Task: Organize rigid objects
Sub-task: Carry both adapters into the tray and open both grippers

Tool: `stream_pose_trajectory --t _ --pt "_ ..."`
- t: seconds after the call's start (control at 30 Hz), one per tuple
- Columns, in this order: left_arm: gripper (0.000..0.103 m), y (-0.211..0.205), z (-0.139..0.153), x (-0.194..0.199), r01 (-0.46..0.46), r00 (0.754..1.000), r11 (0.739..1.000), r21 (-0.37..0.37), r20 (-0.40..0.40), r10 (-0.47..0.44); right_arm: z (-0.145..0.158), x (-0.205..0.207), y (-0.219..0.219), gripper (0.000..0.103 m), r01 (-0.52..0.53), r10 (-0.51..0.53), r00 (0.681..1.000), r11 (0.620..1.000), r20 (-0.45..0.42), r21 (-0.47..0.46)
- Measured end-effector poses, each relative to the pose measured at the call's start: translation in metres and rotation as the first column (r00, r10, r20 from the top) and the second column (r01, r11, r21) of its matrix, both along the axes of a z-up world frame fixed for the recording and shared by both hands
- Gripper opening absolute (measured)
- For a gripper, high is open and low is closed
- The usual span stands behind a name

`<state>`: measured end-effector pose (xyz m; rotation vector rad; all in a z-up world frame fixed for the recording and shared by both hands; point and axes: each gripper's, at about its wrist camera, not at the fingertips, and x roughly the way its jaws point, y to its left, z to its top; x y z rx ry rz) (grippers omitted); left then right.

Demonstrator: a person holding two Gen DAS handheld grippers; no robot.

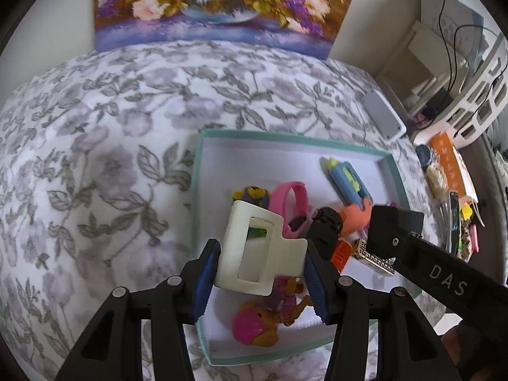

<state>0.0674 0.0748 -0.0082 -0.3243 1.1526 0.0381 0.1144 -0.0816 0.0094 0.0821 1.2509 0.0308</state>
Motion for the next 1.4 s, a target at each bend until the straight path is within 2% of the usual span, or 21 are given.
stream_pose_trajectory --t 0.4,0.73,1.0,1.27,1.4 --pt "0.055 -0.007 -0.007 0.005 0.020 1.000 0.999 0.025 -0.016 -0.020 -0.005 0.002 0.003 0.068 -0.027 0.026 1.000 0.999 -0.011 -0.020" --pt "0.055 -0.010 -0.010 0.007 0.025 0.999 1.000 0.016 -0.021 -0.025 -0.009 0.003 0.001 0.068 -0.021 0.020 0.999 1.000 -0.030 -0.021" --pt "0.062 -0.011 -0.012 0.008 0.029 0.999 1.000 0.008 -0.033 -0.028 -0.011 0.003 0.000 0.068 -0.015 0.015 0.999 1.000 -0.035 -0.020" --pt "0.062 0.002 -0.008 0.003 -0.014 0.999 1.000 -0.007 -0.034 0.013 -0.012 0.003 -0.002 0.068 -0.005 0.005 0.999 1.000 -0.041 -0.015" --pt "0.062 0.018 -0.006 -0.001 -0.075 0.996 0.997 0.011 -0.042 0.075 -0.013 0.003 -0.004 0.068 0.003 -0.003 0.999 1.000 -0.045 -0.014"
